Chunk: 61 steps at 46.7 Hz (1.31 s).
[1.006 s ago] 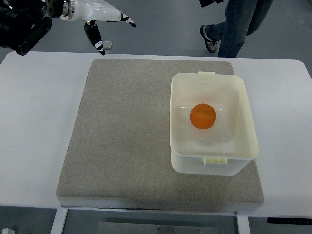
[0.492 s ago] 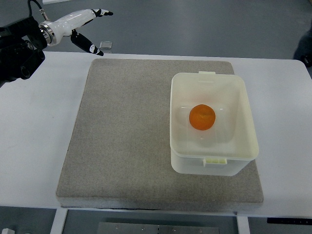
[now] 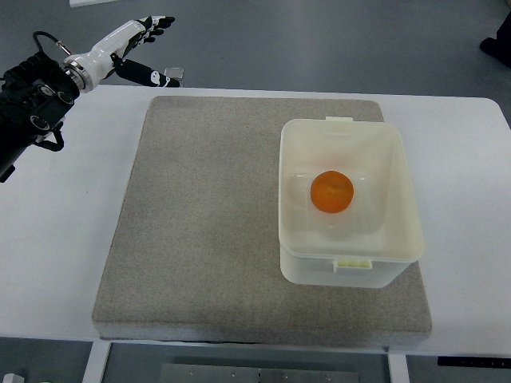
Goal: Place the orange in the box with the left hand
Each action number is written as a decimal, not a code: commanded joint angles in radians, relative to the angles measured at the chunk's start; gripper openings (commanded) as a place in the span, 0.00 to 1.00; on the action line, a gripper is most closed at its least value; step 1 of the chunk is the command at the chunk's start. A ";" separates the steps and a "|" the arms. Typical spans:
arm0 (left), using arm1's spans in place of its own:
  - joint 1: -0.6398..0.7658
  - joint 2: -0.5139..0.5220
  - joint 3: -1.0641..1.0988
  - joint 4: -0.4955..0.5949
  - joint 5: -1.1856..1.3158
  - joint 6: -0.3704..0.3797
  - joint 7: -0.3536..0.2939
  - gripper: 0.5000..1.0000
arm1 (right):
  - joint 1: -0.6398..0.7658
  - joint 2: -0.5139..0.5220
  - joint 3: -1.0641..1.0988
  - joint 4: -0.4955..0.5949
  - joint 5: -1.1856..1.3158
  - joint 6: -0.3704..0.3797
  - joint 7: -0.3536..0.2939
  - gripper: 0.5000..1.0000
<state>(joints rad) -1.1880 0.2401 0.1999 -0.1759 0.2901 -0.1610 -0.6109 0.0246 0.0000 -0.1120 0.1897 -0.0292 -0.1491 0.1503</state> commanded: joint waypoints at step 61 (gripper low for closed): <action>0.186 -0.100 -0.757 -0.004 -0.459 -0.276 0.065 1.00 | 0.000 0.000 0.000 0.001 0.000 0.000 0.000 0.86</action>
<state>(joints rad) -1.0122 0.1615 -0.5286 -0.1815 -0.1687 -0.4345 -0.5461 0.0246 0.0000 -0.1120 0.1894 -0.0292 -0.1496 0.1503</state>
